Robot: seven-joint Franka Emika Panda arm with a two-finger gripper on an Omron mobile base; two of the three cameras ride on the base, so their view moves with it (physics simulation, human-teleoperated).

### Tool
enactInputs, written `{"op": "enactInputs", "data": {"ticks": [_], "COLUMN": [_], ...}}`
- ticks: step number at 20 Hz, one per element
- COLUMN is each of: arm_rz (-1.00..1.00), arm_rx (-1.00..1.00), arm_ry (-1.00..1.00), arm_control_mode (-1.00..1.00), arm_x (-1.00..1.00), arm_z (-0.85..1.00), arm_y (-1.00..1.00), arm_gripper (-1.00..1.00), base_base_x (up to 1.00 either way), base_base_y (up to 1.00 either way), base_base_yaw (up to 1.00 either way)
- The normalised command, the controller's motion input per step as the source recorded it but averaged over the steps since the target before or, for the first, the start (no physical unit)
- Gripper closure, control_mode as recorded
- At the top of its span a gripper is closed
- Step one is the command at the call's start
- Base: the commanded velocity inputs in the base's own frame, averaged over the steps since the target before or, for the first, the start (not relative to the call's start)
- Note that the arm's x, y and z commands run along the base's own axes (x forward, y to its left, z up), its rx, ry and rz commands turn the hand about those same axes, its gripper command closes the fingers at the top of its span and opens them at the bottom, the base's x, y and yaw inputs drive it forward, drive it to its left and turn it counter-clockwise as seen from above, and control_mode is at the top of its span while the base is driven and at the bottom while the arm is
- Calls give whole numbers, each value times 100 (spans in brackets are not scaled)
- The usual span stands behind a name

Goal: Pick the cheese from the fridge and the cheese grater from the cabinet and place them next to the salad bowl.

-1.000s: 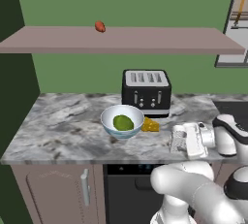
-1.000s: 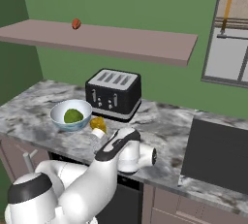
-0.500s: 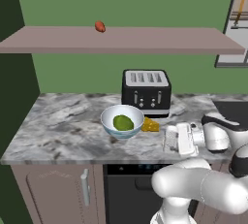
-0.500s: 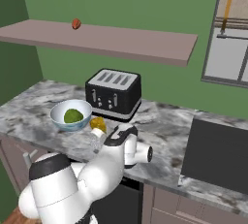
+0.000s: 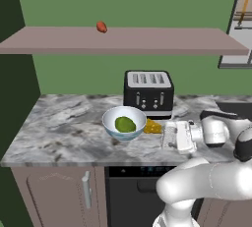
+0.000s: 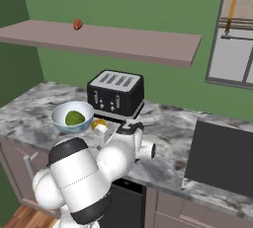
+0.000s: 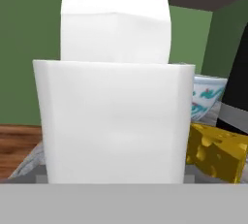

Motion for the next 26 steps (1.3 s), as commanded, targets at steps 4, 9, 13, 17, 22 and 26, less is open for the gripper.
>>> {"op": "enactInputs", "data": {"ticks": [4,9,13,17,22,26], "arm_rz": [1,0,0,0,-3,-4], "arm_rx": [1,0,0,-1,-3,-2], "arm_ry": [-13,-20,-17,5,23,-1], "arm_control_mode": [-100,-100,-100,-100,-100,-100], "arm_x": [3,2,4,7,19,3], "arm_z": [-3,-1,-3,-12,-1,-19], "arm_y": [30,20,26,40,42,26], "arm_gripper": [100,100,100,100,100,100], "base_base_x": [0,0,0,0,0,0], "base_base_y": [0,0,0,0,0,0], "base_base_yaw": [0,0,0,0,0,0]}}
